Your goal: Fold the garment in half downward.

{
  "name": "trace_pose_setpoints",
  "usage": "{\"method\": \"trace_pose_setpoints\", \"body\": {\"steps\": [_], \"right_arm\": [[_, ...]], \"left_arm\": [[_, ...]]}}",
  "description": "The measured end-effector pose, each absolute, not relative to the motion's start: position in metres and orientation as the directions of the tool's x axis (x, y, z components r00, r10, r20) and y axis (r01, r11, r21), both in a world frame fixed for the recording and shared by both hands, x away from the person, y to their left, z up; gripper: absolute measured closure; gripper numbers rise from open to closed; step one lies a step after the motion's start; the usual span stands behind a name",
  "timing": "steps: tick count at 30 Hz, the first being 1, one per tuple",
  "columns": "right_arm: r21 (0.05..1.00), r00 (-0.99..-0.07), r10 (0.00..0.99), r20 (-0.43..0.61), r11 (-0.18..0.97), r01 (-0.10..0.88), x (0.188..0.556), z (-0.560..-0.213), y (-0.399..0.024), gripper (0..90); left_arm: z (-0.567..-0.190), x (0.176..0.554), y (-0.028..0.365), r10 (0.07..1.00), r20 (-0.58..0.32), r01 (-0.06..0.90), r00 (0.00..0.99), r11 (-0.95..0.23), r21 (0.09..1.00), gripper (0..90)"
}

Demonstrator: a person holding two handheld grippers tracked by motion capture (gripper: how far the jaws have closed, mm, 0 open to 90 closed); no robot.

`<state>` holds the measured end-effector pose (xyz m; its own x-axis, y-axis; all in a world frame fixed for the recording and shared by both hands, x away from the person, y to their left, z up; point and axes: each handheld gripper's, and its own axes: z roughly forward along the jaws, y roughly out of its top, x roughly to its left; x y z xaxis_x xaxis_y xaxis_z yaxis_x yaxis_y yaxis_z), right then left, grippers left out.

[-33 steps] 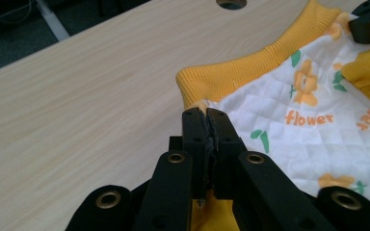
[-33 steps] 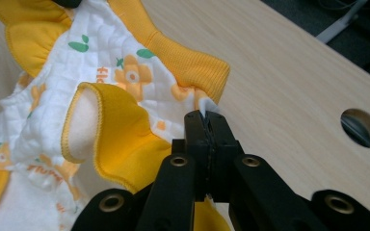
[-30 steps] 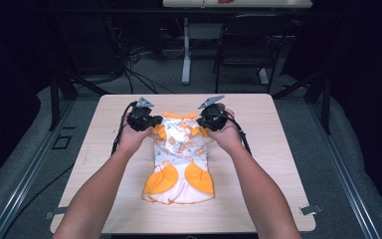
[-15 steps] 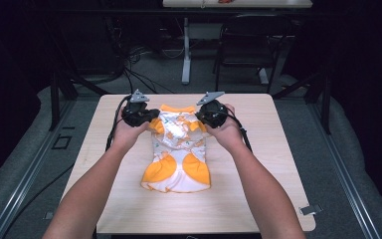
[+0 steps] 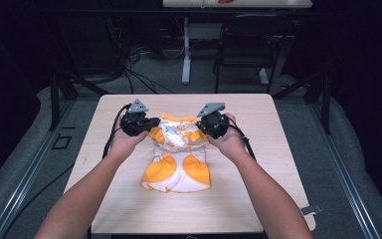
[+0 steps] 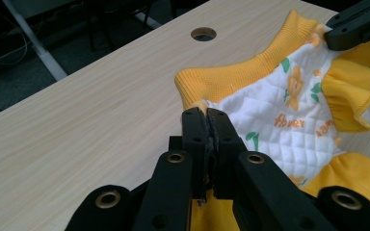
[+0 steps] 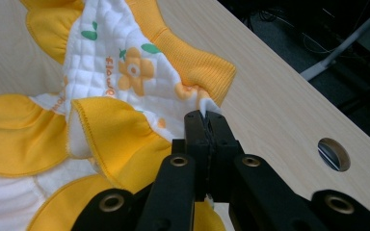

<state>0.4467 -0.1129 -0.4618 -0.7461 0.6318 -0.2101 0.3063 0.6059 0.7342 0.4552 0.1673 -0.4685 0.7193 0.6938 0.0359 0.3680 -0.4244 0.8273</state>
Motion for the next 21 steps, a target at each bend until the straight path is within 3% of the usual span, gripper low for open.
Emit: {"method": "trace_pose_setpoints", "body": {"steps": [21], "right_arm": [[0.696, -0.811, 0.556, -0.18, 0.655, 0.294, 0.412, -0.493, -0.112, 89.0]], "left_arm": [[-0.502, 0.423, 0.178, 0.642, -0.011, 0.385, 0.767, -0.447, 0.808, 87.1]]}}
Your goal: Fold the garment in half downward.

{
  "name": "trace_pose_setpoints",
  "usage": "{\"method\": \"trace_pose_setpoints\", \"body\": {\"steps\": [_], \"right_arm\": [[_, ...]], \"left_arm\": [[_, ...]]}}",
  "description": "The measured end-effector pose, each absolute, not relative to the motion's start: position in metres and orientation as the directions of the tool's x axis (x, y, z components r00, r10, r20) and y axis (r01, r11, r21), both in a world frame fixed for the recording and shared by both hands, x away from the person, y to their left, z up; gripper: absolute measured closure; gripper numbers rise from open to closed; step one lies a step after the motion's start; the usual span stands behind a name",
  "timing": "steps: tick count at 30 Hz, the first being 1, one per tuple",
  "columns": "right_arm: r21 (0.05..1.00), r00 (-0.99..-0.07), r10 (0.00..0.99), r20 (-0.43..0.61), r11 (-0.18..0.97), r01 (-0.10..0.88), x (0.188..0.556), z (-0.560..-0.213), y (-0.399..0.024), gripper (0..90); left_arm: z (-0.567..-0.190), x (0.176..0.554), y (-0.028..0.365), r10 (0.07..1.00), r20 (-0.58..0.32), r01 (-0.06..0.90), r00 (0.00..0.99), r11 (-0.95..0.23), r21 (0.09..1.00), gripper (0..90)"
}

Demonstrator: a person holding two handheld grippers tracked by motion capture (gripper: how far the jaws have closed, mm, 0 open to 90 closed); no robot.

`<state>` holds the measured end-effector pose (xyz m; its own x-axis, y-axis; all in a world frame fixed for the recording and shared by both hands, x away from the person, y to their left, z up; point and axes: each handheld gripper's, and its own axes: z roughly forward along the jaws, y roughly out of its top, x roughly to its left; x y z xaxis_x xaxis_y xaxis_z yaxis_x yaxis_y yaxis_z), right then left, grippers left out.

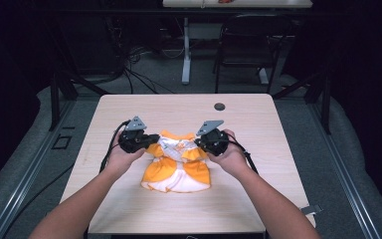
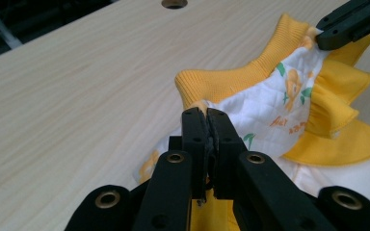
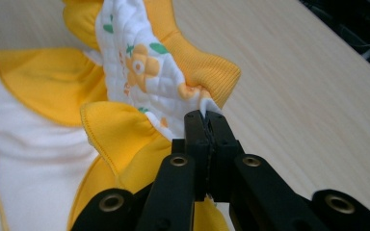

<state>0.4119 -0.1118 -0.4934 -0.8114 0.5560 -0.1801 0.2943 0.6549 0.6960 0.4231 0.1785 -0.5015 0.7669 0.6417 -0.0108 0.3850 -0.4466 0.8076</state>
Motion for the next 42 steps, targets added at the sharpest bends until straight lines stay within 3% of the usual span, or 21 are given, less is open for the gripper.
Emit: {"method": "trace_pose_setpoints", "body": {"steps": [21, 27, 31, 37, 42], "right_arm": [[0.704, -0.839, 0.538, -0.076, 0.625, 0.337, 0.38, -0.527, -0.113, 88.0], [0.712, -0.839, 0.543, -0.023, 0.598, 0.368, 0.372, -0.528, -0.117, 72.7], [0.756, -0.821, 0.571, 0.03, 0.524, 0.392, 0.373, -0.518, -0.122, 69.4], [0.769, -0.789, 0.614, 0.016, 0.497, 0.402, 0.385, -0.509, -0.123, 77.8], [0.747, -0.768, 0.64, 0.024, 0.499, 0.439, 0.403, -0.518, -0.116, 78.2]], "left_arm": [[-0.54, 0.387, 0.186, 0.605, -0.069, 0.416, 0.793, -0.456, 0.787, 85.3], [-0.535, 0.38, 0.19, 0.604, -0.109, 0.434, 0.789, -0.423, 0.796, 77.2], [-0.523, 0.381, 0.192, 0.611, -0.099, 0.42, 0.785, -0.409, 0.81, 69.2], [-0.512, 0.397, 0.193, 0.653, -0.1, 0.436, 0.751, -0.376, 0.818, 68.1], [-0.519, 0.419, 0.189, 0.689, -0.101, 0.477, 0.718, -0.381, 0.792, 70.5]]}}
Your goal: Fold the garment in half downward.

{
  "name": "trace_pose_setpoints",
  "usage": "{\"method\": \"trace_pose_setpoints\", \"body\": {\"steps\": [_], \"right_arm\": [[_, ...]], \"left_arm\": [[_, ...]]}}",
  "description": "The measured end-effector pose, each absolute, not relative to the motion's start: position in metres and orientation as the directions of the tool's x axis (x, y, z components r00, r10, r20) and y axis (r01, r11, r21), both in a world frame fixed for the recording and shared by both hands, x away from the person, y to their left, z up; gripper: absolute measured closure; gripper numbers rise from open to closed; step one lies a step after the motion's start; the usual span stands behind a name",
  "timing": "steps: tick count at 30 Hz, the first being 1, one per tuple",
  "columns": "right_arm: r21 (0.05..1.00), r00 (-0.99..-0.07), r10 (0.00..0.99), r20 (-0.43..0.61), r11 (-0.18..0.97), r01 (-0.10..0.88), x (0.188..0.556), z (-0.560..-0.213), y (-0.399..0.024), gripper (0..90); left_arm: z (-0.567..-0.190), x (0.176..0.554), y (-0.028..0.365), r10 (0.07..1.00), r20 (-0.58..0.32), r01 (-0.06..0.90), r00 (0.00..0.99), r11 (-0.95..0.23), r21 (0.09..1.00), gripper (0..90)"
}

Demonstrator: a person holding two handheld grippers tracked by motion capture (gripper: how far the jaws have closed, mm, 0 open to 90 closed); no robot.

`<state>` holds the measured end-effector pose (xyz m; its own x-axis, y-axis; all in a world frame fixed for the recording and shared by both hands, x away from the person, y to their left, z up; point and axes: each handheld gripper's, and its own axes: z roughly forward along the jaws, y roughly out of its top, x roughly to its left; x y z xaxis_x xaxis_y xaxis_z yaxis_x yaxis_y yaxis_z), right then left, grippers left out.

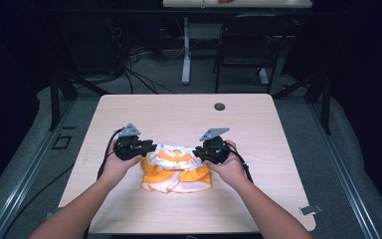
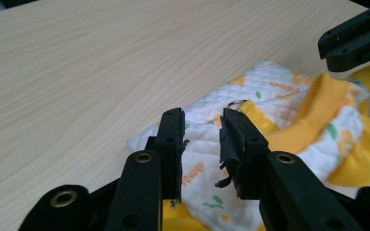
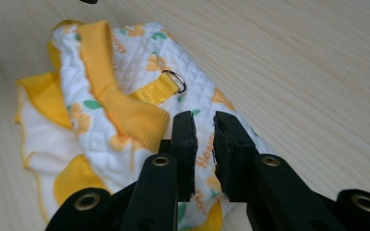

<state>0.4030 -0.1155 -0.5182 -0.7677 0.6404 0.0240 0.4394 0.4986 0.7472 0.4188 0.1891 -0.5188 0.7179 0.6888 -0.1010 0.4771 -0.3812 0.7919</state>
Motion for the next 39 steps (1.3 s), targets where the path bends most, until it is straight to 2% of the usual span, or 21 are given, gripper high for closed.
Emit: {"method": "trace_pose_setpoints", "body": {"steps": [9, 23, 32, 36, 39], "right_arm": [[0.71, -0.778, 0.626, 0.052, 0.524, 0.469, 0.413, -0.531, -0.103, 76.0], [0.694, -0.836, 0.546, 0.055, 0.581, 0.425, 0.367, -0.535, -0.11, 68.4], [0.681, -0.85, 0.524, 0.047, 0.606, 0.412, 0.351, -0.546, -0.113, 66.8], [0.689, -0.851, 0.525, 0.032, 0.605, 0.399, 0.347, -0.545, -0.113, 69.6], [0.71, -0.862, 0.505, 0.047, 0.59, 0.385, 0.338, -0.541, -0.11, 79.6]], "left_arm": [[-0.535, 0.414, 0.18, 0.634, -0.134, 0.484, 0.762, -0.419, 0.768, 74.8], [-0.538, 0.369, 0.177, 0.54, -0.125, 0.428, 0.832, -0.482, 0.765, 68.0], [-0.548, 0.357, 0.179, 0.524, -0.15, 0.442, 0.839, -0.495, 0.748, 67.0], [-0.55, 0.354, 0.18, 0.516, -0.15, 0.438, 0.843, -0.498, 0.749, 71.8], [-0.553, 0.35, 0.18, 0.504, -0.159, 0.442, 0.849, -0.512, 0.736, 78.8]]}}
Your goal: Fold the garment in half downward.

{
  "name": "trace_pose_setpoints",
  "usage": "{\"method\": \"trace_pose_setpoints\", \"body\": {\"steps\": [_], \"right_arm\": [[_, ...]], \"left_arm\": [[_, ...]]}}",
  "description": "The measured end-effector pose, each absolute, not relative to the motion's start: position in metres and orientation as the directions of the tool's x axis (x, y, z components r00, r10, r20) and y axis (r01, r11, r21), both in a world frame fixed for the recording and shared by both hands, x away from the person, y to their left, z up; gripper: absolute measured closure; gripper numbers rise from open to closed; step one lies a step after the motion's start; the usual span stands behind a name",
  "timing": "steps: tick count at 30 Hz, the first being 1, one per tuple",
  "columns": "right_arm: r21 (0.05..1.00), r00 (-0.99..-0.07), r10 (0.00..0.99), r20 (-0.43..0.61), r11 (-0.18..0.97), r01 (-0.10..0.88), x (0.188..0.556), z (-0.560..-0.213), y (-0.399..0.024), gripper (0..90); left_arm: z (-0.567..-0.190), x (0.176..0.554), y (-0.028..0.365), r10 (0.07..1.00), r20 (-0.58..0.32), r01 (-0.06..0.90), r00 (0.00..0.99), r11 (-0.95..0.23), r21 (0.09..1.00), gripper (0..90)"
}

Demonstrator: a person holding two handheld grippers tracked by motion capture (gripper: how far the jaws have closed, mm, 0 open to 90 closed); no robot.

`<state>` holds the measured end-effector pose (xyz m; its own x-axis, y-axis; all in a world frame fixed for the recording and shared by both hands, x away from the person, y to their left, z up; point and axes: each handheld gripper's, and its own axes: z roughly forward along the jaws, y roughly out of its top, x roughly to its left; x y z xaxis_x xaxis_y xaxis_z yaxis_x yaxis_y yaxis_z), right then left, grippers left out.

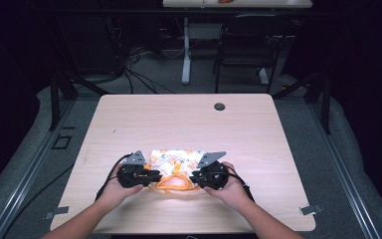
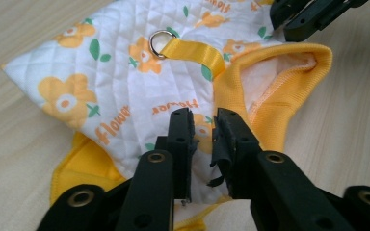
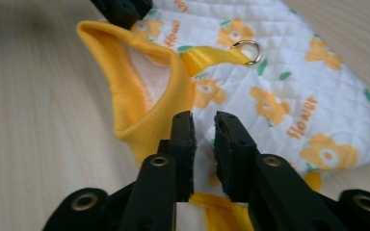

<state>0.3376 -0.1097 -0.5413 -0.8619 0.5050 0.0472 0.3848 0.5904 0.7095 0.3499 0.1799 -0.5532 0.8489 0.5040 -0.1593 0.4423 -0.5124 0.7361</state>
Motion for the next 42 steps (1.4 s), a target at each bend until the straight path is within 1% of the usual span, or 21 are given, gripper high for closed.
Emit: {"method": "trace_pose_setpoints", "body": {"steps": [1, 2, 4, 6, 8, 14, 30, 38, 42], "right_arm": [[0.71, -0.862, 0.505, 0.047, 0.59, 0.385, 0.338, -0.541, -0.11, 79.6], [0.692, -0.873, 0.483, 0.062, 0.61, 0.386, 0.335, -0.545, -0.107, 84.4], [0.675, -0.874, 0.482, 0.058, 0.626, 0.39, 0.333, -0.551, -0.106, 87.7], [0.651, -0.873, 0.484, 0.068, 0.641, 0.406, 0.333, -0.557, -0.106, 89.7], [0.63, -0.869, 0.49, 0.071, 0.653, 0.42, 0.333, -0.562, -0.108, 90.0], [0.633, -0.85, 0.518, 0.092, 0.628, 0.452, 0.336, -0.569, -0.112, 90.0], [0.647, -0.831, 0.548, 0.099, 0.599, 0.472, 0.342, -0.571, -0.116, 90.0], [0.642, -0.824, 0.558, 0.093, 0.6, 0.478, 0.345, -0.57, -0.118, 90.0], [0.641, -0.82, 0.565, 0.093, 0.596, 0.484, 0.347, -0.57, -0.12, 90.0]], "left_arm": [[-0.553, 0.35, 0.18, 0.504, -0.159, 0.442, 0.849, -0.512, 0.736, 80.6], [-0.556, 0.35, 0.18, 0.501, -0.159, 0.447, 0.851, -0.53, 0.721, 82.5], [-0.56, 0.35, 0.18, 0.504, -0.157, 0.452, 0.849, -0.54, 0.71, 85.7], [-0.564, 0.35, 0.18, 0.509, -0.156, 0.458, 0.847, -0.547, 0.701, 86.6], [-0.566, 0.35, 0.18, 0.509, -0.16, 0.46, 0.846, -0.544, 0.702, 87.1], [-0.57, 0.353, 0.181, 0.524, -0.157, 0.463, 0.837, -0.525, 0.715, 87.6], [-0.573, 0.359, 0.178, 0.546, -0.185, 0.489, 0.817, -0.486, 0.724, 87.6], [-0.571, 0.365, 0.172, 0.547, -0.16, 0.478, 0.821, -0.508, 0.717, 87.6], [-0.571, 0.369, 0.169, 0.553, -0.164, 0.484, 0.817, -0.503, 0.717, 87.6]]}}
